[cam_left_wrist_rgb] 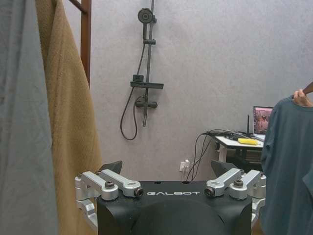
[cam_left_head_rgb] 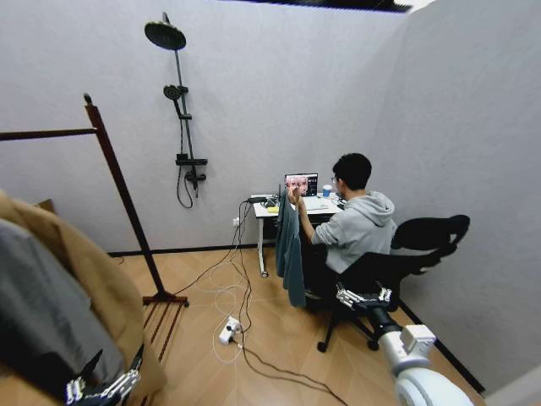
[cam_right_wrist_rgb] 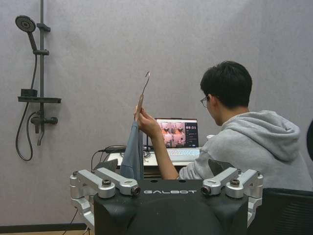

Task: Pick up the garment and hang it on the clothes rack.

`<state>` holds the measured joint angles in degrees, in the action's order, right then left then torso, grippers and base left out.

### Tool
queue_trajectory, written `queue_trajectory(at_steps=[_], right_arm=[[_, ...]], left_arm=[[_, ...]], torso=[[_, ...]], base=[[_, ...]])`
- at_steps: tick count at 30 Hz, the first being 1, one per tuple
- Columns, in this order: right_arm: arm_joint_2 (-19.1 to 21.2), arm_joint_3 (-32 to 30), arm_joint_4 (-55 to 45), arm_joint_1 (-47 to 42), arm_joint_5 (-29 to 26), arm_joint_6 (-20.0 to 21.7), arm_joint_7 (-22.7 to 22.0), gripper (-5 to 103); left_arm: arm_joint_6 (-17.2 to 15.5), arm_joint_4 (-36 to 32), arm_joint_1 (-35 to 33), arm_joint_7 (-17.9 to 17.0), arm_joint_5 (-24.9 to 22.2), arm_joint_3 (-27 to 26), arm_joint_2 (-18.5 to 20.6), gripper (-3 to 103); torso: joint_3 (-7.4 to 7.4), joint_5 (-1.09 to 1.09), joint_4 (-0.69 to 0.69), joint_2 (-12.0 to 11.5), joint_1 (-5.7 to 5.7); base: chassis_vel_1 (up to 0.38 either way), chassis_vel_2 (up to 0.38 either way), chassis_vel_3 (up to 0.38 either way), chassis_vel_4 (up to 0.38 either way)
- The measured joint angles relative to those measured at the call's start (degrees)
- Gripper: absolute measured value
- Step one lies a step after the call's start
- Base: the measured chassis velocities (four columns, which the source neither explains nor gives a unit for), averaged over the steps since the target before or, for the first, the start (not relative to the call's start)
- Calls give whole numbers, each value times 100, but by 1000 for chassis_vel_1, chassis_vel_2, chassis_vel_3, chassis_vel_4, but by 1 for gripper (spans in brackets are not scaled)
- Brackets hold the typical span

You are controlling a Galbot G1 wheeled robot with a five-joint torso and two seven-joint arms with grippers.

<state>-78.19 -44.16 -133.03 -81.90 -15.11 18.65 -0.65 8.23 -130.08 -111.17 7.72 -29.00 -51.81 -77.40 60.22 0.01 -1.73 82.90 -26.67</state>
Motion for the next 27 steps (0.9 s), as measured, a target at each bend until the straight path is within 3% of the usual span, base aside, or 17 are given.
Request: queue_trajectory(at_steps=[16,27], right_arm=[[270,-56,46,80,-125,43,-237,100],[1092,215,1000,1492,-913,116,-241,100]], left_arm=[[0,-1,1,0,0,0,0,100],[0,0,0,0,0,0,0,100]], torso=[[0,0,-1,0,0],[-1,-2,-1,2,4]], base=[[-250,252,245,-251],[-73,84,57,-64]])
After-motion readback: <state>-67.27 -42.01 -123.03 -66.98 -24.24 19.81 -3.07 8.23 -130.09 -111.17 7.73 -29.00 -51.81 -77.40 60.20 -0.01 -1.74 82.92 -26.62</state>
